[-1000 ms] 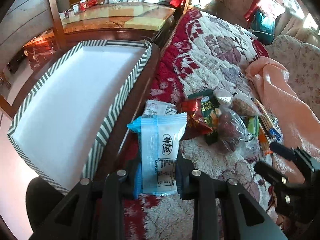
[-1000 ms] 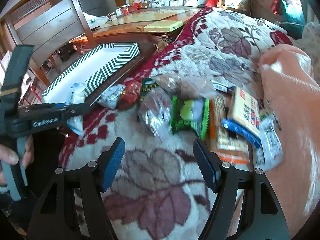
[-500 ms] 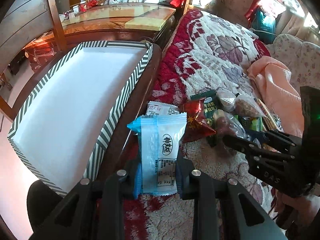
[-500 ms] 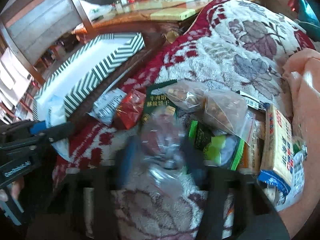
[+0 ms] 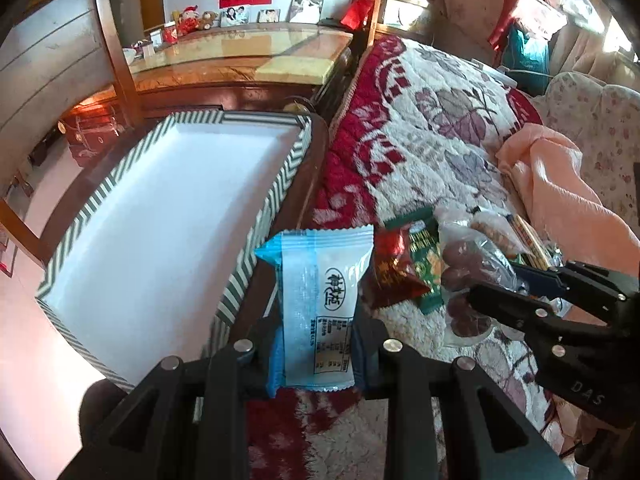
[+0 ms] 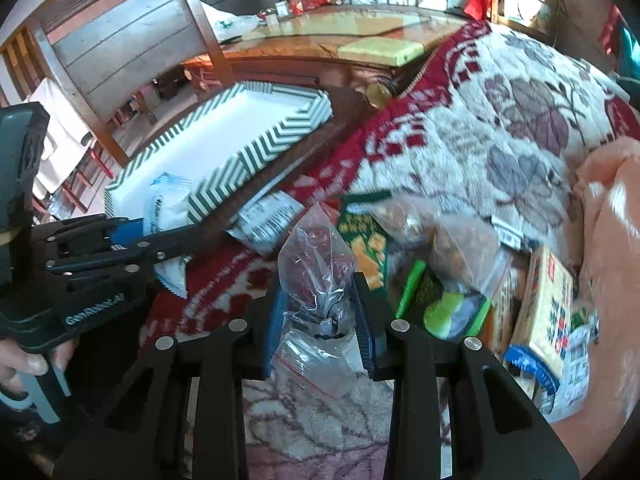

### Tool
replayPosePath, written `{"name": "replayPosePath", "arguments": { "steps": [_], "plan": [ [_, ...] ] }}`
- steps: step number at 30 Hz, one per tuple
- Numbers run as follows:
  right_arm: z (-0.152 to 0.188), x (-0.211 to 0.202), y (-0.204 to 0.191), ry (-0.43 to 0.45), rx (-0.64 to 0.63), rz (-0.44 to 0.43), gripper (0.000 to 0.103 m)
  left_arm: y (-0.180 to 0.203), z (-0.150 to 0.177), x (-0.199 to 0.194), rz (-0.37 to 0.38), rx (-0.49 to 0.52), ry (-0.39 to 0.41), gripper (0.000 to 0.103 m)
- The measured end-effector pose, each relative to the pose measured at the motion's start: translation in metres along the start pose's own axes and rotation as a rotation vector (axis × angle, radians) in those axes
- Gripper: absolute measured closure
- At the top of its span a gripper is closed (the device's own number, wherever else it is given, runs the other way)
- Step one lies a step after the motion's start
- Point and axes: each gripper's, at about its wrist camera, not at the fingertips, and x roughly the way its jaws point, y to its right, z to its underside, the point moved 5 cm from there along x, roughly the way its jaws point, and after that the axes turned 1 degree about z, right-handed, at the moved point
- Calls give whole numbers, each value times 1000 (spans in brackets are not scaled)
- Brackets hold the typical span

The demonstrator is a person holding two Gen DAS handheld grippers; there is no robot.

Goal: Organize snacks
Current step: 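Grasp the light blue snack pack with left gripper while right grasps the red-date bag, then carry both items into the white tray and open both grippers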

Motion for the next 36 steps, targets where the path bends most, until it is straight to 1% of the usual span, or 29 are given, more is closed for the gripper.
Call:
{"name": "replayPosePath", "arguments": {
  "steps": [8, 16, 24, 36],
  "plan": [
    [-25, -1, -18, 22, -40, -5, 72, -23, -15, -7, -40, -18, 34, 74],
    [-46, 12, -43, 16, -86, -31, 72, -53, -26, -8, -90, -44, 52, 74],
    [-65, 28, -67, 1, -131, -55, 72, -89, -33, 0, -139, -85, 46, 74],
    [-95, 60, -102, -29, -185, -95, 72, -133, -42, 20, -178, -144, 15, 74]
  ]
}}
